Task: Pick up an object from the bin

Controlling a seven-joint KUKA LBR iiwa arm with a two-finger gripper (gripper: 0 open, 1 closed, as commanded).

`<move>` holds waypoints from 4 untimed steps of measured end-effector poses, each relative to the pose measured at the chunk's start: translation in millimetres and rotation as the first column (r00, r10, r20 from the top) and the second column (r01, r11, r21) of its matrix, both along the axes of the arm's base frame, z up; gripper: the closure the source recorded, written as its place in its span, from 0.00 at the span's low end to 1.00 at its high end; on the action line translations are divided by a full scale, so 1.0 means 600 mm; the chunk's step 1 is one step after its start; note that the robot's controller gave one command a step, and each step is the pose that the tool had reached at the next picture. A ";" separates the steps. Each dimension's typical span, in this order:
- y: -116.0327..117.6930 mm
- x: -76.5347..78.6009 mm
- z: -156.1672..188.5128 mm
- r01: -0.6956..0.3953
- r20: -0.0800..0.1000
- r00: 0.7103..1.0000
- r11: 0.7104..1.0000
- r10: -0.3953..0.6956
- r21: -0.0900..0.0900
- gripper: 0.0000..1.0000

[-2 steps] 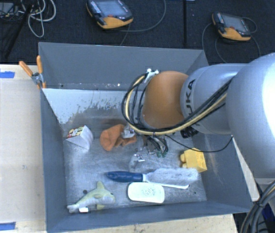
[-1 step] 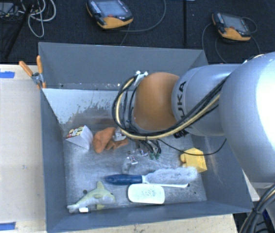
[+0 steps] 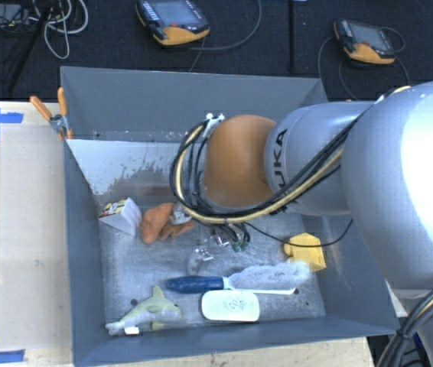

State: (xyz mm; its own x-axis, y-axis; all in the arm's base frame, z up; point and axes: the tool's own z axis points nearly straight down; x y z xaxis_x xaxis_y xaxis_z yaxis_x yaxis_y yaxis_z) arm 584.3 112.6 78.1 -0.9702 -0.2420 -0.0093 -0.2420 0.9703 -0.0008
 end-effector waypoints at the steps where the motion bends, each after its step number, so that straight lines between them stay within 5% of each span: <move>1: -0.002 0.011 -0.003 -0.011 -0.002 1.000 1.000 0.011 0.001 0.00; 2: 0.017 0.035 0.002 -0.102 0.012 0.995 0.995 0.102 0.003 1.00; 3: 0.017 0.035 0.002 -0.103 0.012 0.995 0.995 0.103 0.003 1.00; 4: 0.022 0.047 0.063 -0.112 -0.011 0.994 0.994 0.112 -0.001 1.00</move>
Offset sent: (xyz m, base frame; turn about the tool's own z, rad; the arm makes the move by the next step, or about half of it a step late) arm 0.0143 0.0082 -0.0081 -0.1052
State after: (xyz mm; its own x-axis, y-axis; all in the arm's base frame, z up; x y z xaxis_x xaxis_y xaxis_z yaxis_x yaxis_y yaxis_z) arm 612.5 125.6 115.9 -0.9369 -0.3495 0.0014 -0.3495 0.9369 0.0008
